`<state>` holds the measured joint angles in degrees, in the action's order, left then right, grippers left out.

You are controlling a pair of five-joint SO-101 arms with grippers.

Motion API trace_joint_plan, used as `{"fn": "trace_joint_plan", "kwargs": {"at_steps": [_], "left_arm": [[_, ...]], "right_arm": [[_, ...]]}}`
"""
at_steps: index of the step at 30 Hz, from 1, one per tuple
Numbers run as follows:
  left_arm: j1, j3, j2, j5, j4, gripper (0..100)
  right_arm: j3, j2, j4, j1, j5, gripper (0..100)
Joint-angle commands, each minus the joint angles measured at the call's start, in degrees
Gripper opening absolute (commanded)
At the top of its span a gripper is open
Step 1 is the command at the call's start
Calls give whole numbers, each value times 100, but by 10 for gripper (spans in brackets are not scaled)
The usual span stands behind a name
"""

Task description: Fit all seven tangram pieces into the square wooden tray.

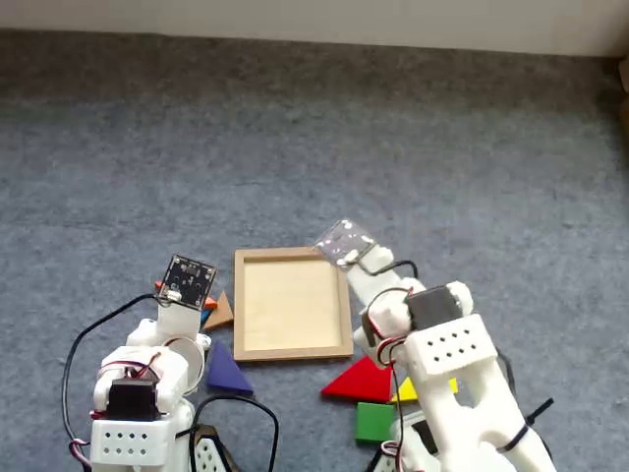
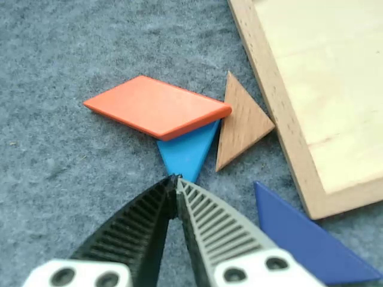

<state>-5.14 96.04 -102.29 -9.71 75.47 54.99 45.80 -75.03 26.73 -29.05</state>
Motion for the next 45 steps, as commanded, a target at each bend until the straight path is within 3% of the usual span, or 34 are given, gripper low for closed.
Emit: {"fn": "trace_joint_plan", "kwargs": {"at_steps": [1,4,9,12,21,36,41,45], "left_arm": [[-48,119,-180,-44,26,7],[-48,119,-180,-44,26,7],[-48,119,-180,-44,26,7],[-48,119,-180,-44,26,7],[-48,119,-180,-44,26,7],[-48,119,-180,-44,26,7],[-48,119,-180,-44,26,7],[-48,119,-180,-44,26,7]], "right_arm": [[-75,110,31,189,404,14],[-163,101,-22,163,897,67],[31,92,22,171,1451,310],[242,92,31,215,1749,379],[567,22,31,778,1574,380],[347,-2598,963,1121,1618,380],[295,-3029,1437,268,1565,380],[-163,-3398,1895,-567,1020,380]]}}
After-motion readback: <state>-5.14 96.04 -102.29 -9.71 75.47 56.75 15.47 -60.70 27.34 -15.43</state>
